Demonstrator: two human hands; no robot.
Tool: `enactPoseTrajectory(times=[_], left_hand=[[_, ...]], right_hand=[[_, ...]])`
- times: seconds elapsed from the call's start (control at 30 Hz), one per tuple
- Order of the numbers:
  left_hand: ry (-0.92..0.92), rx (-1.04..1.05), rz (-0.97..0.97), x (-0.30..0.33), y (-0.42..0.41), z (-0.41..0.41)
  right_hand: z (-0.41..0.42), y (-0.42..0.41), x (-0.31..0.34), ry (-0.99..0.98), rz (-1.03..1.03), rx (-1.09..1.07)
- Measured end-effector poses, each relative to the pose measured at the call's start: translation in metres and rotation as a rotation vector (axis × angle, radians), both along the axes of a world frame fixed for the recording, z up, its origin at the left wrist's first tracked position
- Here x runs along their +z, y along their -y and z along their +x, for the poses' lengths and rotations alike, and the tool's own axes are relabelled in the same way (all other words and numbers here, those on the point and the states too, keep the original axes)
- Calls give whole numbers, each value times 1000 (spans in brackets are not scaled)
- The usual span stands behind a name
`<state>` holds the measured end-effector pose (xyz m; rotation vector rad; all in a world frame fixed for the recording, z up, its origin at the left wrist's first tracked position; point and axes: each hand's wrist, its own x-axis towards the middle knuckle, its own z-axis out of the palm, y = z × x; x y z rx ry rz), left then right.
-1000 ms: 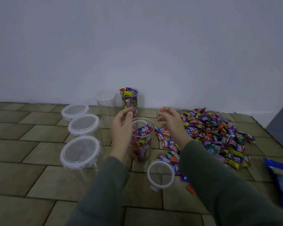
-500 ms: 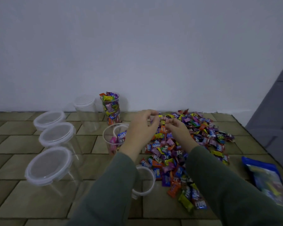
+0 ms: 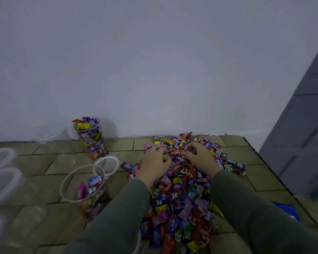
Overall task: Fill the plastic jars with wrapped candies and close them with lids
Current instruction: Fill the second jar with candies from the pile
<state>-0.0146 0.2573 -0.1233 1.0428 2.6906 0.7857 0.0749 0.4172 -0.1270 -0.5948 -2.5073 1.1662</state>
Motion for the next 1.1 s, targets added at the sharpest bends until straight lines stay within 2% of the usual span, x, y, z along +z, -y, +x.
enactPoseTrajectory(times=[0.13, 0.3, 0.53, 0.63, 0.73, 0.87, 1.1], left_hand=[[-63, 82, -56, -15, -25, -22], [-102, 216, -107, -28, -47, -42], [-105, 207, -206, -45, -72, -66], [-79, 196, -252, -49, -78, -76], [-65, 172, -255, -52, -82, -82], [60, 164, -197, -51, -86, -84], [77, 150, -218, -44, -81, -78]], right_hand=[[-24, -29, -8, 15, 163, -16], [-58, -49, -22, -46, 382, -158], [-108, -60, -41, 233, 513, -94], [-118, -58, -55, 252, 602, -128], [-123, -61, -64, 200, 614, -145], [-126, -63, -68, 177, 569, -118], [-119, -60, -61, 88, 526, -61]])
